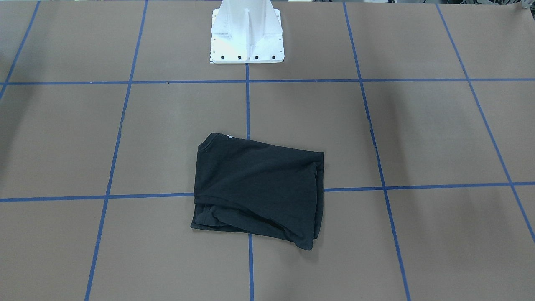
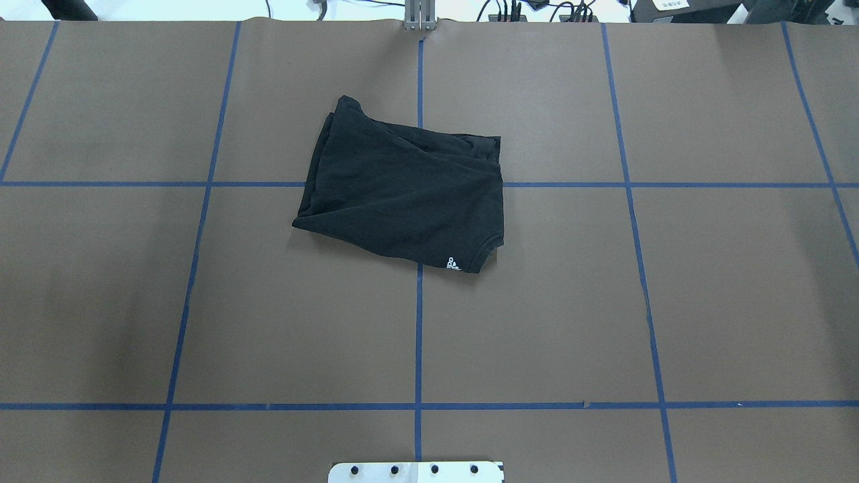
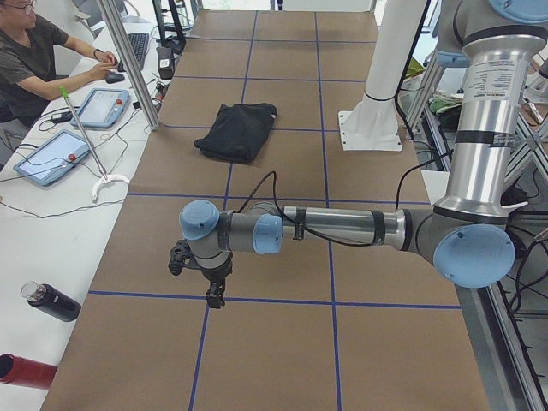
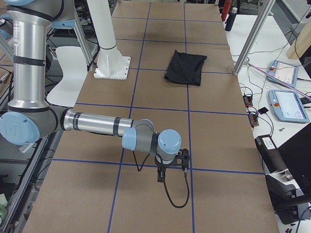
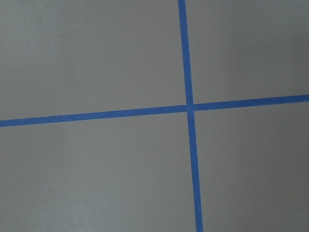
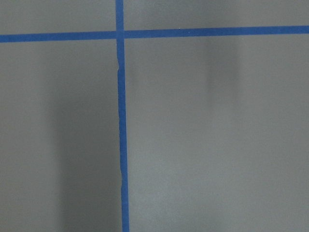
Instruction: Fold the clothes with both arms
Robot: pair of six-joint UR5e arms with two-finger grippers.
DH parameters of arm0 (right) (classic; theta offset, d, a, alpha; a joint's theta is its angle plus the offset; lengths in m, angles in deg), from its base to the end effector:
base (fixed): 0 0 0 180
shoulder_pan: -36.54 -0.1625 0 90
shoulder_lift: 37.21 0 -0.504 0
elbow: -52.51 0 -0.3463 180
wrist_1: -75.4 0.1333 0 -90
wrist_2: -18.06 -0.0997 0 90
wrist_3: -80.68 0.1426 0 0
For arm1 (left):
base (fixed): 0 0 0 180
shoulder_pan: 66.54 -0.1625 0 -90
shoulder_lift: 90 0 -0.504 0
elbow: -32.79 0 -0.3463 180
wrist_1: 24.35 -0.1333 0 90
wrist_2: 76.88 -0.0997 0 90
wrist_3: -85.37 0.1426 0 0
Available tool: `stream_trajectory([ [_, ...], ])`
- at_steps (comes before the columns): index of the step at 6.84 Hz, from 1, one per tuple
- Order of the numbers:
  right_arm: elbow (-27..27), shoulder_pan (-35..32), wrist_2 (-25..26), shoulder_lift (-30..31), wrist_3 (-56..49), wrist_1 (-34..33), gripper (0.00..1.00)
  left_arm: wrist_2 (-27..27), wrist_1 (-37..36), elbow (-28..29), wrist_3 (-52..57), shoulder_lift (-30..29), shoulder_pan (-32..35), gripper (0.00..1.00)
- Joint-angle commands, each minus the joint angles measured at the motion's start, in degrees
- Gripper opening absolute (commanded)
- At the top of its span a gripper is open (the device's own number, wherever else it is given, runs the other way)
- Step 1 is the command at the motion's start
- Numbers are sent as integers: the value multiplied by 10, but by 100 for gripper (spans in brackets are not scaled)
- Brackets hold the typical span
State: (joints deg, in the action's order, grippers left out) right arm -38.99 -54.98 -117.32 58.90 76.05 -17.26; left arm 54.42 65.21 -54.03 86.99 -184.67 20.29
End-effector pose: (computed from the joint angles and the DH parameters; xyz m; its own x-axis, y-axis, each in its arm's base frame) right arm 0.0418 -0.3768 0.8034 0.6996 0.0283 0.7140 0.0303 0.9971 -0.0691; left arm -0.0121 -0.4903 0.7611 0.7476 0.0818 -0.6591 -0.0765 0.9964 0.0370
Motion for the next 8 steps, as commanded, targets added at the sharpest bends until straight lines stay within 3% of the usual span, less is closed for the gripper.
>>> stream_trajectory([
  [1,0,-1,0,-1,1,-2,100,0,0,1,0,0,0,100],
  [8,76,-1,0,-60,3,1,100,4,0,1,3,0,0,100],
])
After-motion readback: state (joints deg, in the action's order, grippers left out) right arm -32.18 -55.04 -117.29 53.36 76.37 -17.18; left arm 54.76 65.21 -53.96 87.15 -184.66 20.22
